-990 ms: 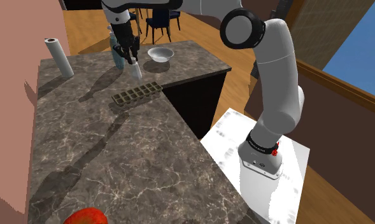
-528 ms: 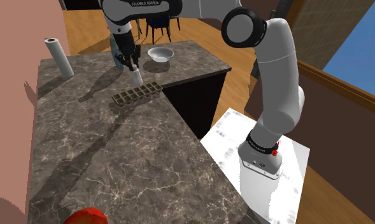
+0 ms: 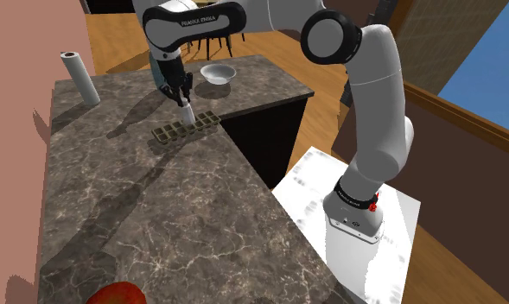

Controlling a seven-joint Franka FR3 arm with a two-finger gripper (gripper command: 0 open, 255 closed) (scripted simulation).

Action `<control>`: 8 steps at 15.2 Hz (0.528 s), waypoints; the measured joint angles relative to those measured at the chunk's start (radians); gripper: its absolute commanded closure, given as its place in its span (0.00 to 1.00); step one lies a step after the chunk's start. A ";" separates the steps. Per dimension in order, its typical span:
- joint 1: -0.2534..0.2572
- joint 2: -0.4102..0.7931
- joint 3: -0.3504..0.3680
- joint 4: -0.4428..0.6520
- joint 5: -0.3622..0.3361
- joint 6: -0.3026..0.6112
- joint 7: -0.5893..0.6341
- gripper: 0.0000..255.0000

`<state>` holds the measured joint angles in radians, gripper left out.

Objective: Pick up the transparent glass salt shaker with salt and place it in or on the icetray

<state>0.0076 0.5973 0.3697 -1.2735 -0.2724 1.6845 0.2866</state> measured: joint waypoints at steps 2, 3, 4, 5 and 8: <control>-0.003 -0.002 -0.001 -0.017 -0.002 0.023 0.003 1.00; -0.003 -0.002 -0.001 -0.018 -0.003 0.025 0.003 1.00; -0.002 0.001 -0.001 -0.014 -0.004 0.026 0.004 1.00; -0.003 -0.001 -0.001 -0.018 -0.004 0.029 0.004 1.00; -0.003 -0.002 -0.001 -0.018 -0.004 0.028 0.005 1.00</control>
<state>0.0051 0.5956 0.3692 -1.2919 -0.2763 1.7128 0.2921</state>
